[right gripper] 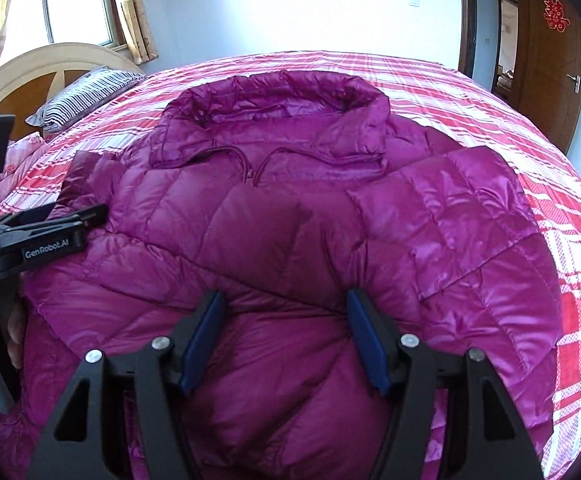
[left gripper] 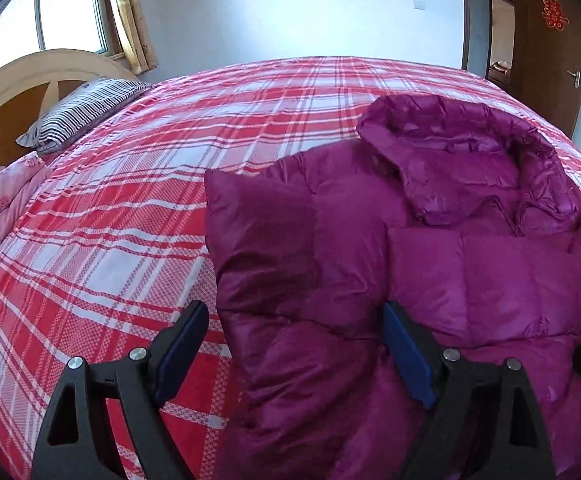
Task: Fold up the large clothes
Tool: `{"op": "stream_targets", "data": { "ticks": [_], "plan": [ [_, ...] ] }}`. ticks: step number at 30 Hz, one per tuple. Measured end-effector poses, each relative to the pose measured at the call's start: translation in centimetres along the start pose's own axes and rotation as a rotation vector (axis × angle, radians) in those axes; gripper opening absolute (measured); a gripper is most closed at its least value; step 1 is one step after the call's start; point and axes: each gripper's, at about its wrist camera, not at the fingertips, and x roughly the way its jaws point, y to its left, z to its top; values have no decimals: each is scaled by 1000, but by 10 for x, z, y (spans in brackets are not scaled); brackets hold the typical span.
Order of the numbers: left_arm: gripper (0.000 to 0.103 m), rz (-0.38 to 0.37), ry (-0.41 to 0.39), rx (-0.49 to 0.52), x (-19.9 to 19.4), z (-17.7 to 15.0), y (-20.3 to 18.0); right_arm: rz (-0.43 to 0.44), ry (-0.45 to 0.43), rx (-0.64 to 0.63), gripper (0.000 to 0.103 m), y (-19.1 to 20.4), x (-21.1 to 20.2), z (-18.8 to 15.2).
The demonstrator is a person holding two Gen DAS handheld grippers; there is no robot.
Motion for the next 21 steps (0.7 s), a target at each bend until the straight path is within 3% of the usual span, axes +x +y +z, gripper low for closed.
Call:
{"op": "stream_targets", "data": {
  "ticks": [5, 9, 21],
  "plan": [
    [100, -22, 56, -53, 14, -2, 10, -4, -1, -1, 66, 0, 2, 0],
    [102, -67, 91, -104, 23, -1, 19, -22, 2, -13, 66, 2, 4, 0],
    [102, -12, 41, -57, 8, -4, 12, -48, 2, -29, 66, 5, 6, 0]
  ]
}}
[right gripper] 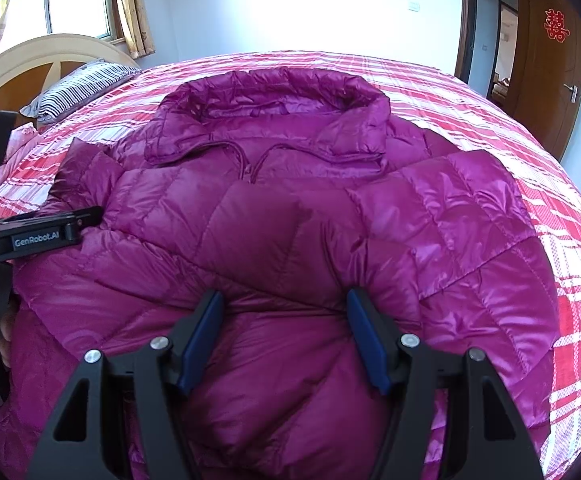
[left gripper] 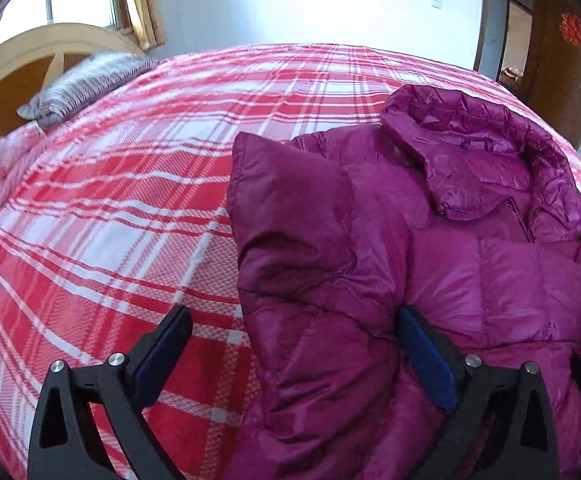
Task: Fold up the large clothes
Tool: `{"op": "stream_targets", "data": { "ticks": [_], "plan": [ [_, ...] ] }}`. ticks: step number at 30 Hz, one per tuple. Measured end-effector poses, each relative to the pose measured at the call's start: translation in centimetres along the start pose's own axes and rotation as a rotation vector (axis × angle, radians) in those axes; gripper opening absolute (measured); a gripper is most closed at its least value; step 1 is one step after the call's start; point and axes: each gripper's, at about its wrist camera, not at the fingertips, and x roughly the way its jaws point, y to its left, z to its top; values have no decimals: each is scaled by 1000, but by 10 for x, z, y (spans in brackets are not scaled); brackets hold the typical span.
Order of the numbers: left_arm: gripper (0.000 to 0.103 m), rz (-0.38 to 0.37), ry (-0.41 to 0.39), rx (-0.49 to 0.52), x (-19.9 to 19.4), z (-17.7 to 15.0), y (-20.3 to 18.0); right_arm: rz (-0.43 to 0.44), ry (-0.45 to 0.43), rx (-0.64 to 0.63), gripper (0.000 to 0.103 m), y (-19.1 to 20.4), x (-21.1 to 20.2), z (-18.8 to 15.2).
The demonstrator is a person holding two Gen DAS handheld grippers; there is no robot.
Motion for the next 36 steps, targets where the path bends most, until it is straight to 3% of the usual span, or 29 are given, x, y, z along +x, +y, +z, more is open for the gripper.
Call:
{"op": "stream_targets", "data": {
  "ticks": [4, 8, 13, 17, 21, 36],
  "plan": [
    [102, 33, -9, 21, -5, 1, -3, -4, -2, -3, 66, 0, 0, -1],
    [102, 89, -125, 72, -42, -2, -11, -5, -4, -5, 66, 1, 1, -1],
    [102, 20, -215, 87, -81, 1, -22, -7, -5, -6, 66, 1, 0, -1],
    [102, -35, -186, 144, -73, -3, -46, -7, -5, -6, 66, 1, 0, -1],
    [102, -4, -114, 191, -47, -11, -59, -7, -5, -6, 66, 1, 0, -1],
    [102, -36, -23, 176, -18, -17, -56, -21, 0, -19, 67, 4, 1, 0]
  ]
}}
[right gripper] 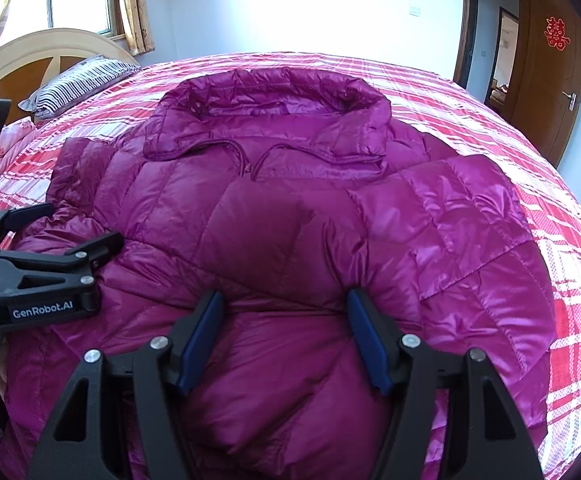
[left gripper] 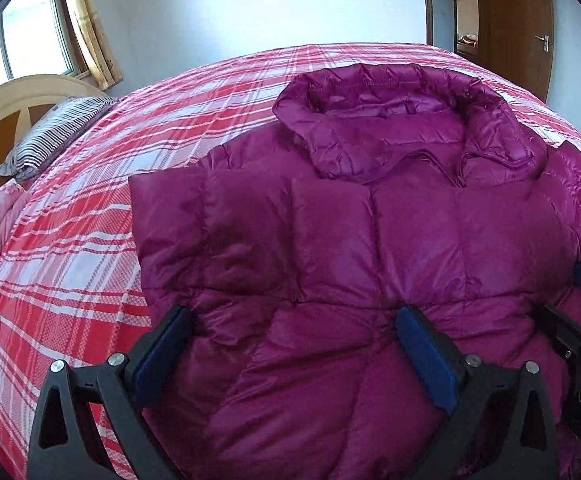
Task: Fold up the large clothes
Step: 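Move the left tool to the jacket side edge to grasp it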
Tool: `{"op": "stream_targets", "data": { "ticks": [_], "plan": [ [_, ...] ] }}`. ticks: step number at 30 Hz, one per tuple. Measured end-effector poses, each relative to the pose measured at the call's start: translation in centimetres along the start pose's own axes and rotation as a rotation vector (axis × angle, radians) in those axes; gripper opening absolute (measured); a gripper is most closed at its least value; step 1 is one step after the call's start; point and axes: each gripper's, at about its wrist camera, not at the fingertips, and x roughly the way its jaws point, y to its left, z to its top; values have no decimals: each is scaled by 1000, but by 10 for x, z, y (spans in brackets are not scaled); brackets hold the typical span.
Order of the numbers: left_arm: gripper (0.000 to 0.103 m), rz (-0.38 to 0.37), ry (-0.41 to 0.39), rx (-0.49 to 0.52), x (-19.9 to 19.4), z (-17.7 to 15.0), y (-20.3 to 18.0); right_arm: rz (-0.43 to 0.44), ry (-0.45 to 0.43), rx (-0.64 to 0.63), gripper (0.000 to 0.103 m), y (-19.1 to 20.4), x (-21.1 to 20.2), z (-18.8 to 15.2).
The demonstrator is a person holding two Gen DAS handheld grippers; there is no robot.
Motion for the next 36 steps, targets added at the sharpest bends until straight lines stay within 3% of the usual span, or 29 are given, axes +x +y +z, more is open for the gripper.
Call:
{"op": "stream_targets", "data": {
  "ticks": [13, 17, 20, 25, 31, 34, 36],
  "plan": [
    [102, -3, -3, -9, 3, -2, 0, -21, 3, -16, 67, 3, 2, 0],
    [102, -42, -14, -41, -8, 1, 11, -22, 1, -17, 67, 3, 2, 0],
    [102, -26, -89, -33, -30, 12, 21, -20, -1, -15, 67, 3, 1, 0],
    [102, -49, -195, -47, -53, 59, 41, -18, -5, -17, 68, 3, 0, 0],
    [102, -83, -183, 50, -8, 117, 23, -13, -9, -14, 68, 4, -1, -1],
    [102, -46, -159, 121, 30, 137, 7, -8, -12, -10, 68, 4, -2, -1],
    [97, -41, -148, 143, 48, 144, 0, -7, -13, -10, 68, 5, -2, -1]
  ]
}}
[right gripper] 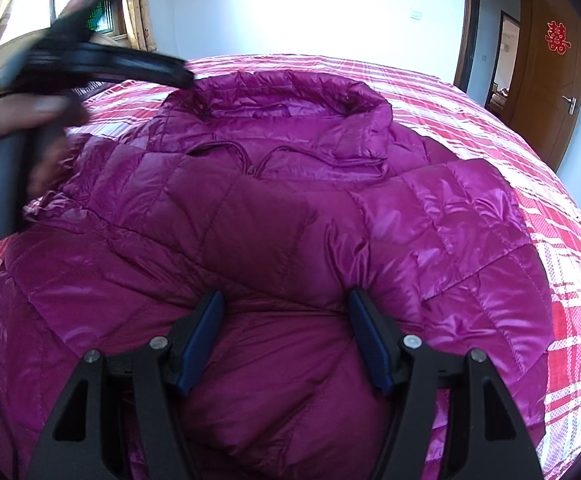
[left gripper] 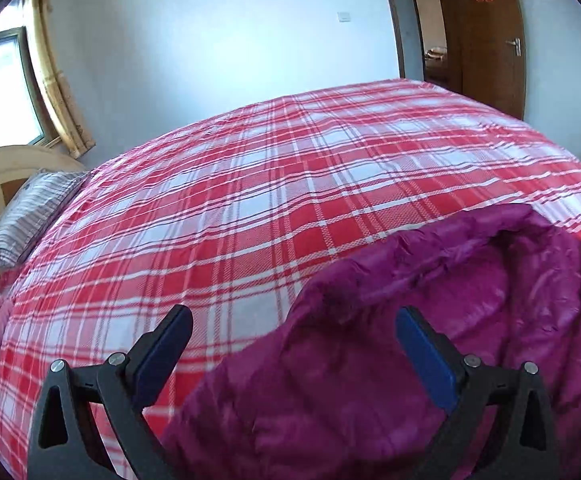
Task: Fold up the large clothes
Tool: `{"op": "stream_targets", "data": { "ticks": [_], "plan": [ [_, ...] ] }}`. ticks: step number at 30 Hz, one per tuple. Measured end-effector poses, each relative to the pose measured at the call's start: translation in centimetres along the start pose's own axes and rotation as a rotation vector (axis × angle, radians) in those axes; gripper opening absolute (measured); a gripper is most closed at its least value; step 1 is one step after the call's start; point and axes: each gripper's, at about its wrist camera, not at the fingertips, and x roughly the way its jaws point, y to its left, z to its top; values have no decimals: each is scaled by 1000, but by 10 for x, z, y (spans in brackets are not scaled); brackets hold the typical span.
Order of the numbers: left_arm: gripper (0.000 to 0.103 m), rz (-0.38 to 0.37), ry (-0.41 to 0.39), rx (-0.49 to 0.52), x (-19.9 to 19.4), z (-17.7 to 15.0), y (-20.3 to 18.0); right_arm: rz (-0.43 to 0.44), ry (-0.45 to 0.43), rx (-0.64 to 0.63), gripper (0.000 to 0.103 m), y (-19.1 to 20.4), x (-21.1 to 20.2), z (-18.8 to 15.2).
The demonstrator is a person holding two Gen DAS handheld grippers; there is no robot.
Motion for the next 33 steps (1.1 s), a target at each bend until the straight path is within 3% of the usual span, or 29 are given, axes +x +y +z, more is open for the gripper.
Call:
{"op": "stream_targets", "data": {
  "ticks": [1, 2, 4, 5, 9, 11, 14, 18, 22, 25, 27, 29, 33],
  "plan": [
    [76, -11, 22, 21, 11, 2, -5, 0, 1, -1, 68, 0, 0, 0],
    [48, -35, 53, 41, 19, 2, -9, 2, 2, -1, 69, 0, 0, 0],
    [17, -44, 106, 40, 31, 1, -14, 15, 4, 4, 70, 0, 0, 1],
    [14, -56, 91, 25, 28, 0, -13, 24, 5, 6, 71, -1, 0, 1],
    [11, -58, 3, 19, -3, -3, -12, 74, 30, 19, 71, -10, -16, 15],
    [10, -59, -31, 7, -12, -2, -11, 90, -12, 37, 71, -20, -32, 36],
    [10, -67, -53, 0, -14, -1, -11, 47, -77, 4, 71, -32, -41, 83],
    [10, -81, -55, -21, -12, -4, -6, -43, -71, -140, 71, -41, 5, 145],
    [10, -101, -67, -35, -13, -6, -2, -124, -21, -325, 72, -37, 60, 173],
    [10, -107, -69, -21, -12, -7, -3, -69, 32, -414, 71, -33, 84, 182],
    [10, -109, -68, -18, -11, -8, -2, -84, 32, -475, 63, -28, 94, 186],
    [10, -118, -63, -23, -10, -9, -1, -90, 67, -477, 14, -29, 100, 185],
    [10, -161, -75, -46, -23, -12, 6, -68, 39, -477, 9, -39, 94, 175]
  ]
}}
